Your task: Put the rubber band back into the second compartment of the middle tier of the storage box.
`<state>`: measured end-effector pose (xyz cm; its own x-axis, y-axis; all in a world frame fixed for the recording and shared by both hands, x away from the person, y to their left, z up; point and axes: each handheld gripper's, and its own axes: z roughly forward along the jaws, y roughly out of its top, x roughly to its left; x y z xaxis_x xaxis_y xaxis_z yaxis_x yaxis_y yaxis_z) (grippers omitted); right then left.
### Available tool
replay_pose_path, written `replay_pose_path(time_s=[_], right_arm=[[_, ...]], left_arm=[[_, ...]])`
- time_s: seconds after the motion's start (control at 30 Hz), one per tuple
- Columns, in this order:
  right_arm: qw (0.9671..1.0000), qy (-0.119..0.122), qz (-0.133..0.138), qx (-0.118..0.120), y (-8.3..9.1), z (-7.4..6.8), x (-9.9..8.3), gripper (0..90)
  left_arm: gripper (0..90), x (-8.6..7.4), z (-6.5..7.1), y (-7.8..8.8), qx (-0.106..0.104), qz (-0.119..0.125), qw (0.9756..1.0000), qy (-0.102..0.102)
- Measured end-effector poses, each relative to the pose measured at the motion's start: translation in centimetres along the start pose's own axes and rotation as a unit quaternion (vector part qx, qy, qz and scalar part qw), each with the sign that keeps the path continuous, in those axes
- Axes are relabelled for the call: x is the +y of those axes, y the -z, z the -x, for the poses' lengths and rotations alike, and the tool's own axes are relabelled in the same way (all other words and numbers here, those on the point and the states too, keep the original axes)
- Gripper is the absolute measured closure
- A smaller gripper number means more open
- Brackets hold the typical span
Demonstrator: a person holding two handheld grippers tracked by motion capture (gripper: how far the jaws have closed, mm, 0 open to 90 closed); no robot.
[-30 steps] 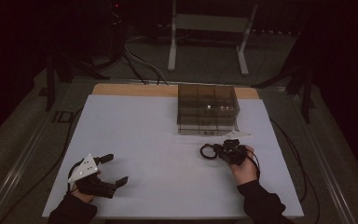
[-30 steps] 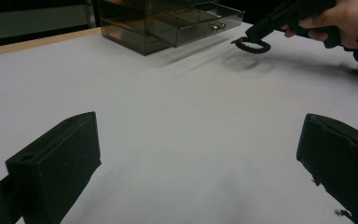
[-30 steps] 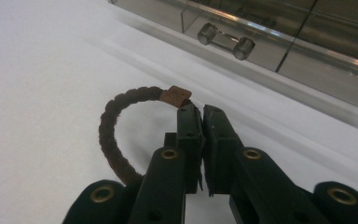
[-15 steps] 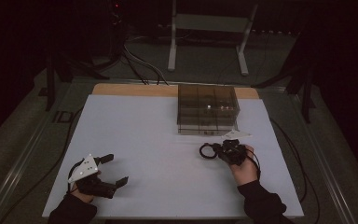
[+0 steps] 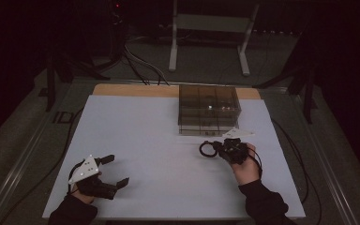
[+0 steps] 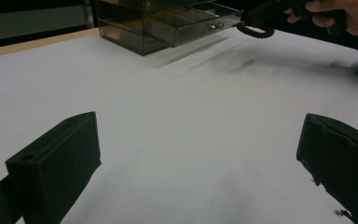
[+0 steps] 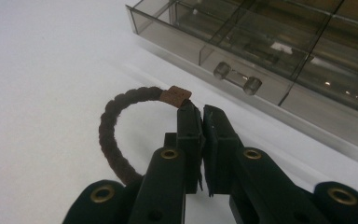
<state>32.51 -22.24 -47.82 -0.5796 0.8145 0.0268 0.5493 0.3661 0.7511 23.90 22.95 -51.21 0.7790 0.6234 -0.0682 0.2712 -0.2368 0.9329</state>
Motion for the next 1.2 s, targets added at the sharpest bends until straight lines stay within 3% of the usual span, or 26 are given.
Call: replay_pose_path(time_s=[1.2], right_arm=[[0.9994,0.010,0.030,-0.012,1.3,0.8,3.9,86.3]], left_arm=[[0.3,0.0,0.1,0.0,-0.001,-0.001,1.0000,-0.004]])
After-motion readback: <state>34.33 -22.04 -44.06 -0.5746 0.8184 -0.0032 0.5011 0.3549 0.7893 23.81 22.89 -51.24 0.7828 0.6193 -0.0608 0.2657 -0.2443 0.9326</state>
